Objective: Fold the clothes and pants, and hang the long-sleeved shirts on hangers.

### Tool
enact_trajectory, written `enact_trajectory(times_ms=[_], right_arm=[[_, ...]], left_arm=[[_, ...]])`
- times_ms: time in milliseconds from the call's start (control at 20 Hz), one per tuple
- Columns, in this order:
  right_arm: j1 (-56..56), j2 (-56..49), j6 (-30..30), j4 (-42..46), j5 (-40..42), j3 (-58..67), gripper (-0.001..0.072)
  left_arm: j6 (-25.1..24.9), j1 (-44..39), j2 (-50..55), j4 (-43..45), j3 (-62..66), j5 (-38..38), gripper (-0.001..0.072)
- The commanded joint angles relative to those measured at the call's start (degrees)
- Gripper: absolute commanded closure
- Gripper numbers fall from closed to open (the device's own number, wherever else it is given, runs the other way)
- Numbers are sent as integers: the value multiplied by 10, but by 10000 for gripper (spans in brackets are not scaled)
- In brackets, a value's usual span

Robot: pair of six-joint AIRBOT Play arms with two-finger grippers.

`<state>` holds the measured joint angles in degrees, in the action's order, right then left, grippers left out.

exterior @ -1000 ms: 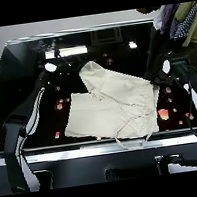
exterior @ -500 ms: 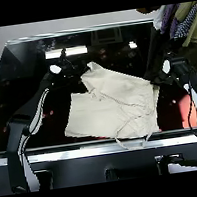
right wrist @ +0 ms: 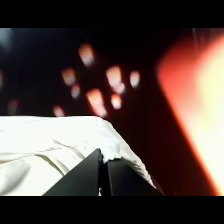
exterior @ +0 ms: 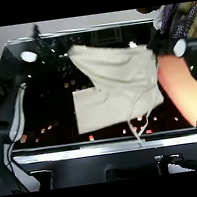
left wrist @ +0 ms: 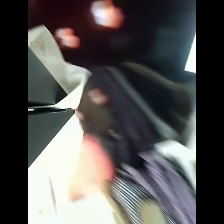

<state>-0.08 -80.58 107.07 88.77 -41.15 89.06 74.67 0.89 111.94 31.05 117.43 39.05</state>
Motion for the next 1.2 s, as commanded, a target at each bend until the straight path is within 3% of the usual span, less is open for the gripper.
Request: enact_trajectory(times_ms=[0,200,350,400,550,650,800,1000,1150], right_arm=[[0,4,-35,-54,45,125,688],[0,27,-73,-78,5,241,688],[0,75,-112,-78,-71,252,688],[0,88,-130,-77,-115,251,688],[0,98,-160,-75,-259,250,688],[0,98,-165,-75,-313,207,688],[0,99,-176,-92,-331,81,689],[0,121,-230,-123,-326,-70,689],[0,177,-258,-152,-325,-174,690]], left_arm=[[-30,24,-94,-17,0,-40,699],[-48,39,-198,-17,0,-36,698],[-35,40,-252,-5,0,46,699],[-7,40,-262,23,-2,88,699],[180,36,-273,202,-28,262,699],[230,14,-272,309,-88,349,699],[229,-28,-272,374,-219,339,699],[229,-58,-273,378,-360,265,699],[211,-64,-281,378,-420,249,699]])
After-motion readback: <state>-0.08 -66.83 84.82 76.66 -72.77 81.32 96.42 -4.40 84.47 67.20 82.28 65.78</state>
